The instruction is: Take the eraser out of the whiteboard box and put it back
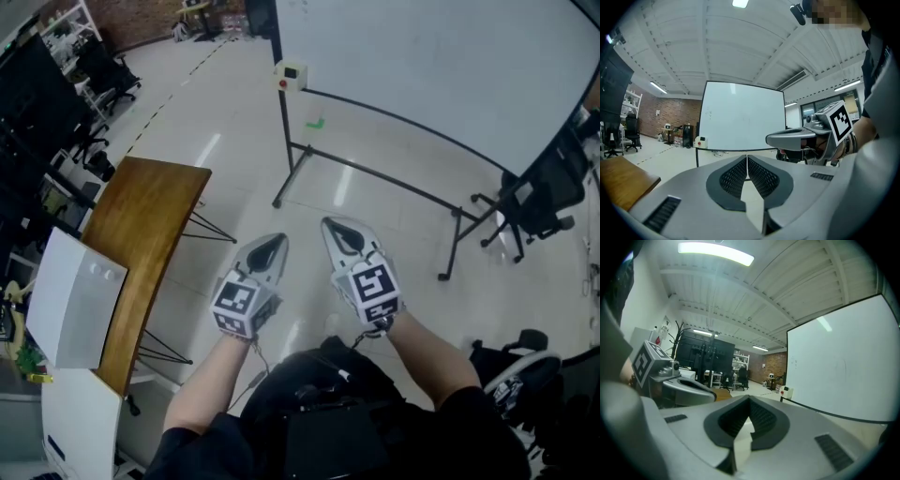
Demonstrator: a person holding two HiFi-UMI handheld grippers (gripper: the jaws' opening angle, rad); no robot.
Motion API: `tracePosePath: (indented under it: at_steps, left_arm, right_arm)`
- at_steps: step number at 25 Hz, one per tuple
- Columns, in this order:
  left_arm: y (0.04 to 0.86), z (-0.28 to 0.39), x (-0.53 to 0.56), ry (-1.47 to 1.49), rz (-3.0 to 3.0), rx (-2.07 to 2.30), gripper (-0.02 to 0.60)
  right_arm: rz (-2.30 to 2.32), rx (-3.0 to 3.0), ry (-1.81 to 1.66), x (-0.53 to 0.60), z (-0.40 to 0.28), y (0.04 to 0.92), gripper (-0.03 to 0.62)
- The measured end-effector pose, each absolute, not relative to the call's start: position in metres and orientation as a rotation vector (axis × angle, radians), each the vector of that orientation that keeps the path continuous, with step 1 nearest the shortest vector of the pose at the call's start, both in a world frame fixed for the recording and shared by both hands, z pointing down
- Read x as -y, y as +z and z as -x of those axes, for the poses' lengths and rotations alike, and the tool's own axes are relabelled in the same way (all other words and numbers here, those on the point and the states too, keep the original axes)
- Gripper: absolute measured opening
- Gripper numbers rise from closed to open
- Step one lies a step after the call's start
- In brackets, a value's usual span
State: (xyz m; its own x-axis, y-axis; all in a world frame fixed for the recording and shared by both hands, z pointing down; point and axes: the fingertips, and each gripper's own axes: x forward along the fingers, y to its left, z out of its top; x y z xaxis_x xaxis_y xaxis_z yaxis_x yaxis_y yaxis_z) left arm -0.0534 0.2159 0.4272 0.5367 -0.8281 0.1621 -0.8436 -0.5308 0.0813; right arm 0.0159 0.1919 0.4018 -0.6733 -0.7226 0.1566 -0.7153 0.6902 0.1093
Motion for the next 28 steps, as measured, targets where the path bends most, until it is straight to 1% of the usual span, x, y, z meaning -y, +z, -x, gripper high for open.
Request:
tracePosePath:
  at_steps: [7,16,22,28]
  left_arm:
    - [0.427,0.022,-0.125,0.191,-2.581,1.474,0.005]
    - [0.421,-0.002,-0.049,0.205,-2.594,1.485,0.005]
    - [0.421,-0.003,0.002,0.160,-2.613,1.481,0.005]
    - [0.433,0.010,0.070,0.150,-2.624,1.445,0.005]
  right_arm:
    - [-1.121,2.728,-0.002,-0.099,-0.050,0.408,0.018]
    - [-1.090,2.744,-0.004,-0.032,-0.068,0.406,0.018]
    - [-1.088,2.717,-0.018,0.010,-0.070,0.409,0.018]
    - [-1.109,2.686,-0.021,0.076,-0.056,0.413,0.018]
